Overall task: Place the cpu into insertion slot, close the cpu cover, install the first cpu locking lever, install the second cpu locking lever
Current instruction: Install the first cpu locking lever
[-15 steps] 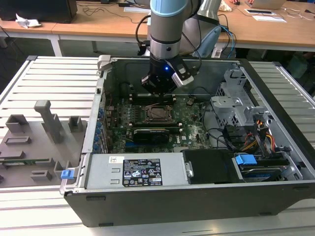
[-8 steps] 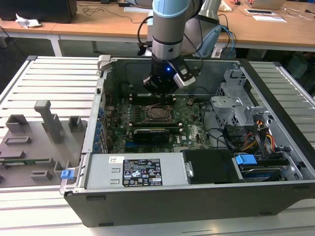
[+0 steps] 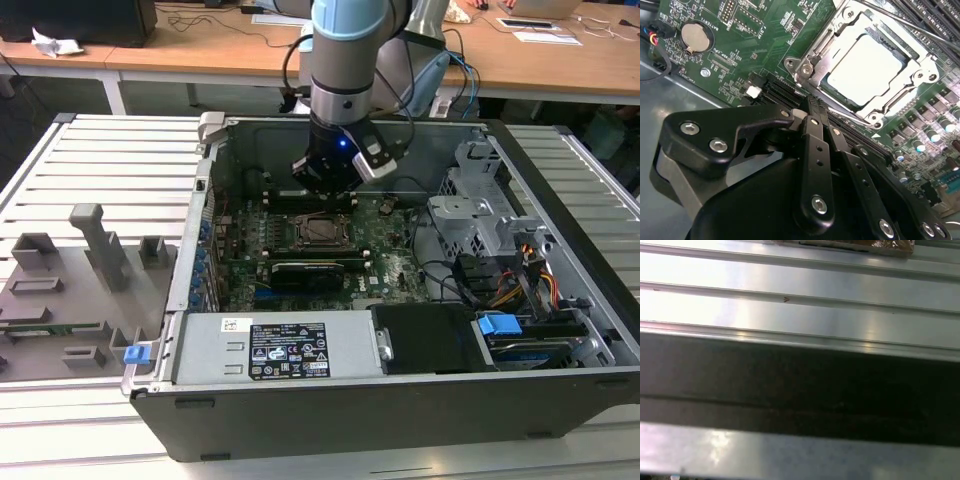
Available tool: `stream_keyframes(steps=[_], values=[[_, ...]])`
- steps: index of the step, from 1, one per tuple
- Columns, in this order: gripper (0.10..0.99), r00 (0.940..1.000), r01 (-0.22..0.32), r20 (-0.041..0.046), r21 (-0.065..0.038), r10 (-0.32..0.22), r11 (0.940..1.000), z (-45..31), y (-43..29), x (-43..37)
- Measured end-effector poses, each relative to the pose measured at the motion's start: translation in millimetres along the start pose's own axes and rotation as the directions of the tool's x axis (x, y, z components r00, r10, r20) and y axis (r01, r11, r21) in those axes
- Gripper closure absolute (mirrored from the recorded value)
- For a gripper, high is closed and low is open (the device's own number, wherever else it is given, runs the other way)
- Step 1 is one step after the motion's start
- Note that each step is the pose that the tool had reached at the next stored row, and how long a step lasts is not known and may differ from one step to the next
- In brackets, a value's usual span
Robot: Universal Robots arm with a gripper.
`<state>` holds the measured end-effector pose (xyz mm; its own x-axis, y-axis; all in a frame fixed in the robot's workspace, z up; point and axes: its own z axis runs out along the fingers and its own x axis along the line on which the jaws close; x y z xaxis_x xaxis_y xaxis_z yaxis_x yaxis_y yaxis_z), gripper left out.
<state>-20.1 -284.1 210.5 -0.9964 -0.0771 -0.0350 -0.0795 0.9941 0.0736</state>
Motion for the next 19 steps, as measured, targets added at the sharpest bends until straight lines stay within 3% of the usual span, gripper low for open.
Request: stream_keyframes(steps=[9,19], values=[[0.980,0.9998,-0.019,0.0012,-0.029,0.019,0.9994,0.4,-3.4,-0.6],[0.980,0.9997,-0.026,0.0017,-0.029,0.026,0.9992,3.9,-5.0,-1.8]])
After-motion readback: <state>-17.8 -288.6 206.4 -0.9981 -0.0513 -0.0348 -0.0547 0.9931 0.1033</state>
